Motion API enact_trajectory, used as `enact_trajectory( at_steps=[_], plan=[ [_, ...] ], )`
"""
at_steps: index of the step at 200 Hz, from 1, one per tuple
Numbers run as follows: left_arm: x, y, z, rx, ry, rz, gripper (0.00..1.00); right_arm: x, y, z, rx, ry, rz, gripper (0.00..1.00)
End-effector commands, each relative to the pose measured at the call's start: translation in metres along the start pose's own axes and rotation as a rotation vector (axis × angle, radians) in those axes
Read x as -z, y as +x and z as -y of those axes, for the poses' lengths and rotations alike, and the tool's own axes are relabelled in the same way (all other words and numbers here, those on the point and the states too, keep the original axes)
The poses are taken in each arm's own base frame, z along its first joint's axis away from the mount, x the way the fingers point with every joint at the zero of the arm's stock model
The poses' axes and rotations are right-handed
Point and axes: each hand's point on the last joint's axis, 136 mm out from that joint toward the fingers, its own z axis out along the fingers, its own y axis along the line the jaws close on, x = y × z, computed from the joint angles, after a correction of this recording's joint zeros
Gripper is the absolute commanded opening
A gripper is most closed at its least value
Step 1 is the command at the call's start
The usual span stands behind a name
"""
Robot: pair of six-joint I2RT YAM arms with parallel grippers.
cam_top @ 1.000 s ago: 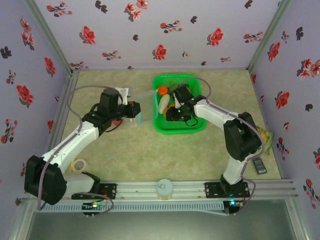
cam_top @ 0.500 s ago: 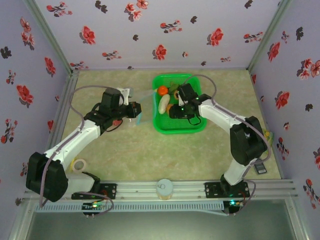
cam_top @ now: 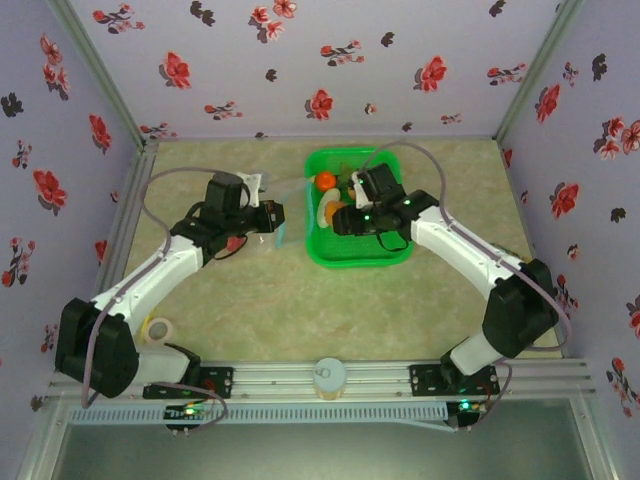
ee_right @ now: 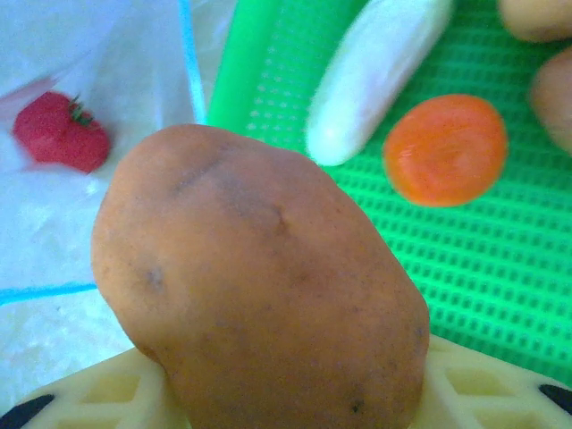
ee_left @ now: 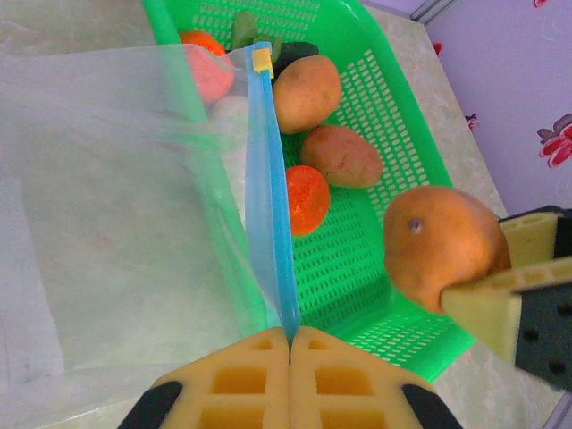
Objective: Place the food in the zip-top bag and seal the zipper
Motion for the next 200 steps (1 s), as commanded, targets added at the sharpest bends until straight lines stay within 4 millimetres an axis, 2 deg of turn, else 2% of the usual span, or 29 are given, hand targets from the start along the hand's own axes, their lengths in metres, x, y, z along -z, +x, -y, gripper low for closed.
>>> enact_trajectory(
  at_steps=[1,47,78,109,121,167,182,200],
  plan=[
    [0.002,-0.014,0.015,-0.019,0.046,0.028,0.00,0.003,-0.011,-0.033,0.062,-0.080,0.014,0.16],
    [0.003,-0.018,0.022,-0.018,0.068,0.036,0.00,-0.017,-0.018,-0.062,0.105,-0.127,-0.008,0.18],
    [0.004,-0.020,0.029,-0.016,0.095,0.041,0.00,-0.034,-0.022,-0.067,0.105,-0.135,-0.030,0.24],
    [0.006,-0.023,0.035,-0.017,0.117,0.046,0.00,-0.050,-0.024,-0.070,0.094,-0.147,-0.057,0.26],
    [0.007,-0.025,0.037,-0.018,0.123,0.048,0.00,-0.055,-0.024,-0.070,0.090,-0.147,-0.063,0.29],
    [0.008,-0.027,0.041,-0.020,0.137,0.051,0.00,-0.061,-0.023,-0.067,0.088,-0.134,-0.080,0.57],
    [0.008,-0.028,0.042,-0.021,0.143,0.052,0.00,-0.060,-0.023,-0.067,0.091,-0.132,-0.078,0.63],
    [0.009,-0.029,0.044,-0.021,0.147,0.053,0.00,-0.056,-0.024,-0.066,0.098,-0.121,-0.073,0.66]
  ],
)
